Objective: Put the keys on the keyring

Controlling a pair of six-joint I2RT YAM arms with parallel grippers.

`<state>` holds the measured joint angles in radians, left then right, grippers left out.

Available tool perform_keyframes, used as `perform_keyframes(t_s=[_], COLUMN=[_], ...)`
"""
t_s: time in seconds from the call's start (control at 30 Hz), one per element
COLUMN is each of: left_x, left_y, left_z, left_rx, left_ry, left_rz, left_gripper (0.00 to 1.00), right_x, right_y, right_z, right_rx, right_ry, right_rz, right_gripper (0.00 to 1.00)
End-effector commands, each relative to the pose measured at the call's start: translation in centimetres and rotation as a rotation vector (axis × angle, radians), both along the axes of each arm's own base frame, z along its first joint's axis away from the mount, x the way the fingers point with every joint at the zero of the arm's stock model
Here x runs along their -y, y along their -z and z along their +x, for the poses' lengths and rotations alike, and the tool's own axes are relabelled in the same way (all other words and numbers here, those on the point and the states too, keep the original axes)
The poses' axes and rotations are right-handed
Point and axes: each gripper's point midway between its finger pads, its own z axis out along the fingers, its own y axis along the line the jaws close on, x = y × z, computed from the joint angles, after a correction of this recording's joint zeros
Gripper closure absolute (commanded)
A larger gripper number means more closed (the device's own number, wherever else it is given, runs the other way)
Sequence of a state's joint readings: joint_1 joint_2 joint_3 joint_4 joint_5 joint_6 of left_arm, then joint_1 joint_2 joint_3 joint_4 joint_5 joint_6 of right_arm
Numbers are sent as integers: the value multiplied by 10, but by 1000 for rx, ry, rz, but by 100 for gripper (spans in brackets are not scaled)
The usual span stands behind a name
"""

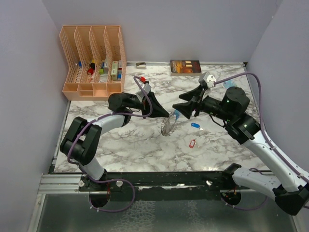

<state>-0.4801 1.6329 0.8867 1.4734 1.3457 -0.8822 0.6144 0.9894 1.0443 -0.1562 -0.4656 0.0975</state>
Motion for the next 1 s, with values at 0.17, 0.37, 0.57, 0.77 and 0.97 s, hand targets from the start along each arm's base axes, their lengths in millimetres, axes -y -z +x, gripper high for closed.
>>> perform_keyframes(t_s=[0.17, 0.37, 0.57, 0.77, 0.97], left_x=[-16, -23, -28, -26, -12], left_y=[0, 0, 5, -14, -56], left_z=[-31, -41, -43, -13, 41], left_rx=[118, 181, 279, 254, 54], left_ry=[127, 162, 207, 184, 99], left_rz=[46, 75, 116, 161, 138], left_gripper=[100, 100, 100, 100, 100], right_x=[6, 3, 10, 13, 21], right_y=[29, 49, 62, 75, 74], right_z=[-8, -30, -30, -22, -14], right_rx=[-9, -27, -50, -95, -91], right_ry=[-16, -120, -82, -29, 52], right_rz=[-83, -91, -109, -132, -112], right_gripper=[50, 56, 57, 57, 55])
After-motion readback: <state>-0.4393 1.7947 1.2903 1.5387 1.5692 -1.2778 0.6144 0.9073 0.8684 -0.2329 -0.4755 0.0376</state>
